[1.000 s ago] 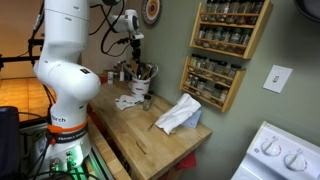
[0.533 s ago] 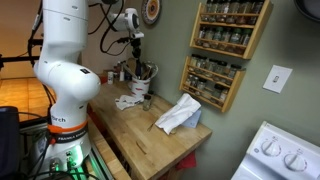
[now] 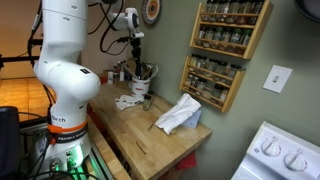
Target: Move the wooden spoon and spatula to the counter
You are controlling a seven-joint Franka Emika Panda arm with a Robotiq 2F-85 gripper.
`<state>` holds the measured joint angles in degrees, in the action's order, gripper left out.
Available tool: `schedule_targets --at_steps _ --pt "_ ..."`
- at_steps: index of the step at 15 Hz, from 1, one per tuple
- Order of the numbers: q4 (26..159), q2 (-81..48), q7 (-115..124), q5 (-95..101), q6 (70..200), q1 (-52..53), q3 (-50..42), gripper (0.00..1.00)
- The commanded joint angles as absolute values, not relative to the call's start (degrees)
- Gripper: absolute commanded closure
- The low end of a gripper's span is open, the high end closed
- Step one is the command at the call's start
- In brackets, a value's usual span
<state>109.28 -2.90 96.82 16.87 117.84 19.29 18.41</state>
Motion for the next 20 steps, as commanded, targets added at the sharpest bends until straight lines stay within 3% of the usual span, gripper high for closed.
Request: schedule_targets --at_steps 1,4,5,17,18,19,20 --pt "109.64 -1.64 94.18 14.18 117.19 19.64 18.53 0.25" --pt "109.46 -1.42 95.44 14.49 115.31 20.20 19.05 0.03" --pt "109.51 -1.39 96.79 15.15 114.50 20.48 19.23 0.00" --pt "108.59 -3.50 98.58 16.32 115.93 20.70 19.30 0.00" --pt "108.57 -3.73 99.04 16.32 115.97 20.67 19.13 0.07" --pt "108.60 -3.82 99.45 16.44 115.97 20.66 18.93 0.25" --pt "108.65 -3.87 99.74 15.93 116.40 20.61 18.74 0.31"
